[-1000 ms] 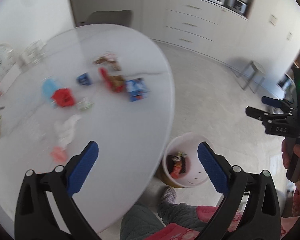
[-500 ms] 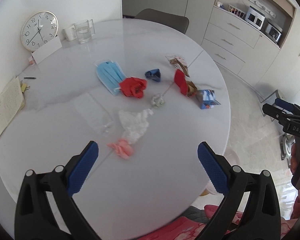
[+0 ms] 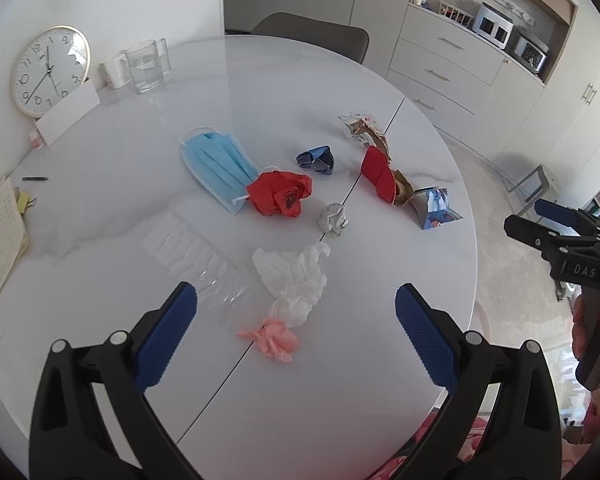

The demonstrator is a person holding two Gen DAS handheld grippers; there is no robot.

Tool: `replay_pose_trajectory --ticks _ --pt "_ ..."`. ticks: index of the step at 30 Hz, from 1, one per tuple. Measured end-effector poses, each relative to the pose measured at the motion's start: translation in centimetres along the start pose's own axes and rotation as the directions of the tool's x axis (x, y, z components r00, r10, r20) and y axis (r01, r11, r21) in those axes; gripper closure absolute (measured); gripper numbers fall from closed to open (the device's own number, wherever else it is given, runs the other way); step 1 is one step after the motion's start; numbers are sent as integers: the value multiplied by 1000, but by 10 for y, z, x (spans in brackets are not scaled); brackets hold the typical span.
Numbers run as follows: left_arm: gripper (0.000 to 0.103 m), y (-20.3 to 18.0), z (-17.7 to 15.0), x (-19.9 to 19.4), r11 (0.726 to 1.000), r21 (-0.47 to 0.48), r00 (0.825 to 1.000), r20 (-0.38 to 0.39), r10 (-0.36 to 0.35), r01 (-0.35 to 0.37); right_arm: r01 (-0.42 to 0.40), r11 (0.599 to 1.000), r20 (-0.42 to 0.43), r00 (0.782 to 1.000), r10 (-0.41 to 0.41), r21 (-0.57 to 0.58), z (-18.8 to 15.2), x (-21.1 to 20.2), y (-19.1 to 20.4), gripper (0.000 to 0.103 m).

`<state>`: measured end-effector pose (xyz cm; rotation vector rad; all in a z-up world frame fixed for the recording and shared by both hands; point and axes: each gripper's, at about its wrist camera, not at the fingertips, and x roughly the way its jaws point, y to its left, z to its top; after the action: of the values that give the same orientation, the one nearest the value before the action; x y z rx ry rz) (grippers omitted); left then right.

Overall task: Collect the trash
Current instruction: 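Grasp the white tissue with the left gripper while the right gripper grasps the blue box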

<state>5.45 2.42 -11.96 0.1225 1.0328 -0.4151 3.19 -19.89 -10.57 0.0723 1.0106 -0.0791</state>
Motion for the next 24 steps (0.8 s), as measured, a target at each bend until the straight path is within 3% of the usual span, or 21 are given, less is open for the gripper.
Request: replay_pose_trajectory --ticks 7,13,15,19,24 --pt "8 -8 8 37 999 41 999 -20 -26 27 26 999 -52 998 -24 38 4 29 -20 2" --pt "9 -25 10 89 997 78 997 -83 5 2 29 999 -95 995 -25 46 10 60 -39 2" --pt "19 -27 10 112 998 62 991 -132 22 -14 31 998 -101 994 -26 47 12 67 -42 2" --pt "25 -27 10 144 997 38 977 -202 66 -60 15 998 -114 993 -8 68 15 83 -48 2" --pt "63 -28 9 172 995 53 954 -285 92 -80 18 997 -131 991 -9 70 18 95 -52 2"
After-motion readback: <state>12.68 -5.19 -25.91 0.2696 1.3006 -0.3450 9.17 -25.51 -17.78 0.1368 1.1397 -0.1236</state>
